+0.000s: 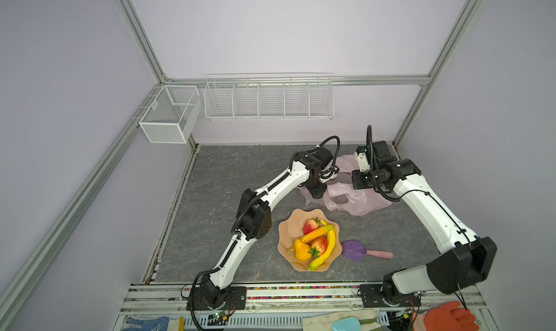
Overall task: Place the fruits into the plastic bag
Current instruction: Place the fruit in the plastic bag.
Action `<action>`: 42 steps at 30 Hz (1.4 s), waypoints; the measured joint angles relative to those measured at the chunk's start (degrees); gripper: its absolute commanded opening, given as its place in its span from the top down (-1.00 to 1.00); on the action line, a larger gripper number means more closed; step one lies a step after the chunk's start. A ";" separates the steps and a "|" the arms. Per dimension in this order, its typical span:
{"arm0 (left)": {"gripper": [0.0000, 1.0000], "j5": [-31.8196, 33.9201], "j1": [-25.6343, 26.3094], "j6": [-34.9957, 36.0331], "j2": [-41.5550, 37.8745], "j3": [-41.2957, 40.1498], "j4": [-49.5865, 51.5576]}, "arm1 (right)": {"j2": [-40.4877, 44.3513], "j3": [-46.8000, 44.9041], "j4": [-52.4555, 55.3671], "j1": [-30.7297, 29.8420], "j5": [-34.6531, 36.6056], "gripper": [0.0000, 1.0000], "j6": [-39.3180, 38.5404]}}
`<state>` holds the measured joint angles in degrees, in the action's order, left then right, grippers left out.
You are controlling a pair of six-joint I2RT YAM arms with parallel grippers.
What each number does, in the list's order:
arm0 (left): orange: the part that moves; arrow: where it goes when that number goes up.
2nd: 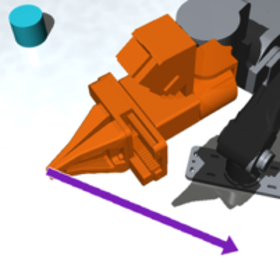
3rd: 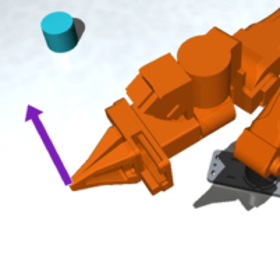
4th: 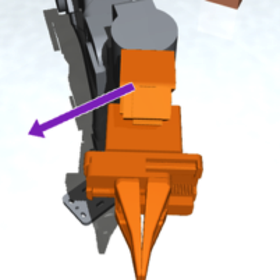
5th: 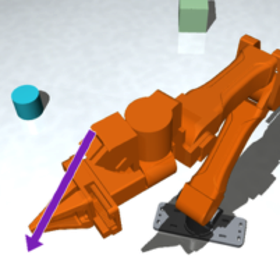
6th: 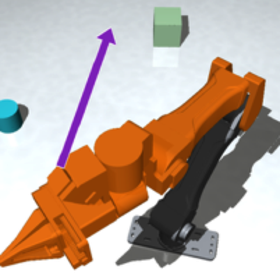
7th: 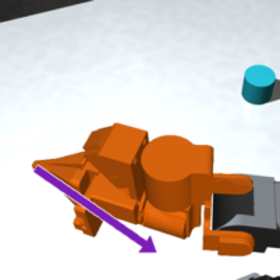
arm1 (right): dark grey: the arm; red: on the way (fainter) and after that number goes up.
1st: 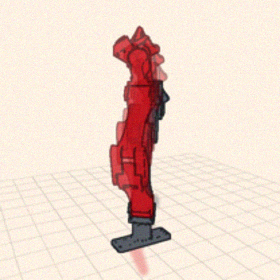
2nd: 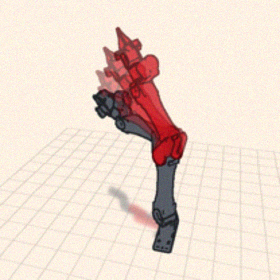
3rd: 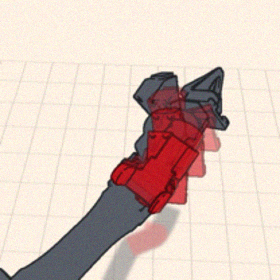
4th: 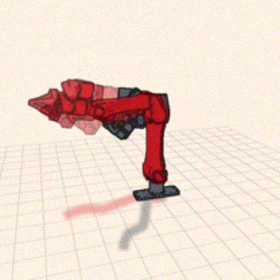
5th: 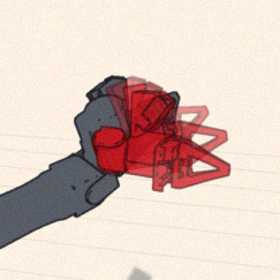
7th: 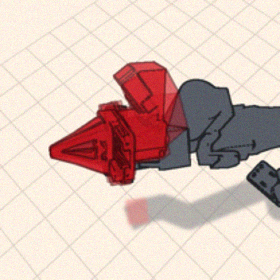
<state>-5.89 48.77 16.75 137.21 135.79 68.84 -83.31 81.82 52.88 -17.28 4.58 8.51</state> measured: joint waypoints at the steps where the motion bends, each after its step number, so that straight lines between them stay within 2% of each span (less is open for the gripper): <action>1: 0.51 -0.74 -0.04 -0.52 0.07 0.00 -0.66 | -0.24 0.02 0.00 0.00 -0.04 0.87 0.00; 11: 0.28 -10.88 0.04 -11.32 0.55 -0.72 -11.43 | -0.98 0.68 -0.02 0.00 -1.07 0.87 0.00; 18: 0.14 -15.10 1.31 -18.38 1.16 -4.17 -17.51 | -1.03 0.70 -0.02 0.00 -1.46 0.87 0.04; 20: 0.01 -15.74 1.73 -19.78 1.22 -4.94 -18.69 | -1.03 0.70 -0.02 0.00 -1.51 0.87 0.07; 24: -0.42 -17.03 2.25 -22.27 1.27 -6.21 -20.50 | -1.03 0.70 -0.04 0.00 -1.68 0.87 0.22; 26: -0.57 -17.57 2.27 -23.26 1.27 -6.93 -21.77 | -1.03 0.70 -0.04 0.00 -1.68 0.87 0.28; 30: -0.73 -18.25 2.08 -25.70 1.14 -8.35 -23.71 | -1.03 0.70 -0.11 0.00 -1.66 0.87 0.31; 36: -0.78 -18.34 0.74 -28.06 -2.82 -11.26 -24.46 | -1.01 0.70 -0.24 0.00 -1.66 0.87 0.31; 42: -0.79 -16.92 -1.42 -28.33 -12.70 -15.28 -24.46 | -1.01 0.70 -0.26 0.00 -1.64 0.87 0.48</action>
<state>-22.81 47.35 -11.57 124.51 120.51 44.38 -84.31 82.52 52.62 -17.28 2.94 8.99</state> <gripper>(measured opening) 0.897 0.068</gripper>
